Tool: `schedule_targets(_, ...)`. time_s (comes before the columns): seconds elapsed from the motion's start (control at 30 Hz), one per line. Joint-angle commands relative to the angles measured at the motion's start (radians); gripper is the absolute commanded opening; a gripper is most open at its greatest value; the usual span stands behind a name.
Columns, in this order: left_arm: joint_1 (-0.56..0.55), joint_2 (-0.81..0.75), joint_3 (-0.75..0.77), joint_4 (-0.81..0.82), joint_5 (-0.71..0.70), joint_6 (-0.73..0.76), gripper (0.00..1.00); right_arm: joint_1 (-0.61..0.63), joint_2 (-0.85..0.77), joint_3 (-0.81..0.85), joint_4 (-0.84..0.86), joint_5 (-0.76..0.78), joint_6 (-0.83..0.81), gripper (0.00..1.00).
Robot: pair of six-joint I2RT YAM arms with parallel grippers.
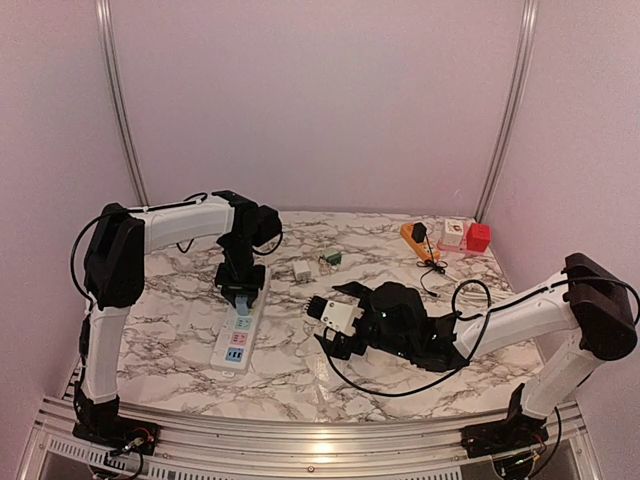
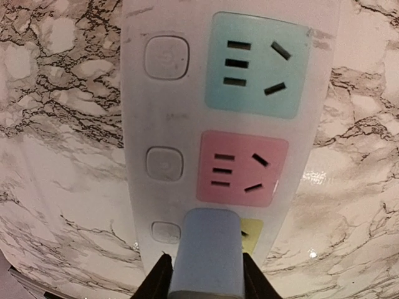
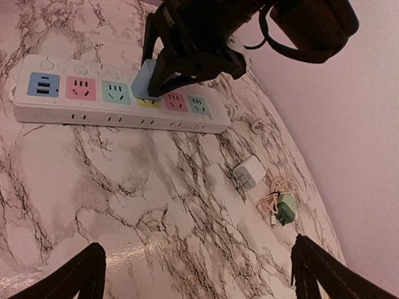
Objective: Insert the plug
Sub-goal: Insert the plug into the socket slot, then pick up the plug from the center of the board.
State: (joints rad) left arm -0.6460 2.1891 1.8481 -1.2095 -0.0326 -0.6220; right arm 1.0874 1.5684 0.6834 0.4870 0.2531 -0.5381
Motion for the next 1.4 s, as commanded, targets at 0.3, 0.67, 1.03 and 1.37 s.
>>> schedule_targets(0.3, 0.012, -0.071, 0.008, -0.048, -0.01, -0.011, 0.42, 0.007, -0.008, 0.005, 0.025, 0.008, 0.014, 0.99)
schedule_targets(0.67, 0.01, -0.144, 0.051, -0.048, 0.014, -0.016, 0.48, 0.005, -0.026, -0.015, 0.06, 0.063, 0.016, 0.98)
schedule_targets(1.03, 0.011, -0.263, 0.101, 0.001, -0.039, -0.001, 0.73, -0.112, -0.113, 0.149, -0.158, -0.096, 0.255, 0.99)
schedule_targets(1.37, 0.01, -0.453, -0.139, 0.289, -0.01, 0.086, 0.99, -0.238, 0.11, 0.555, -0.472, -0.243, 0.513, 0.98)
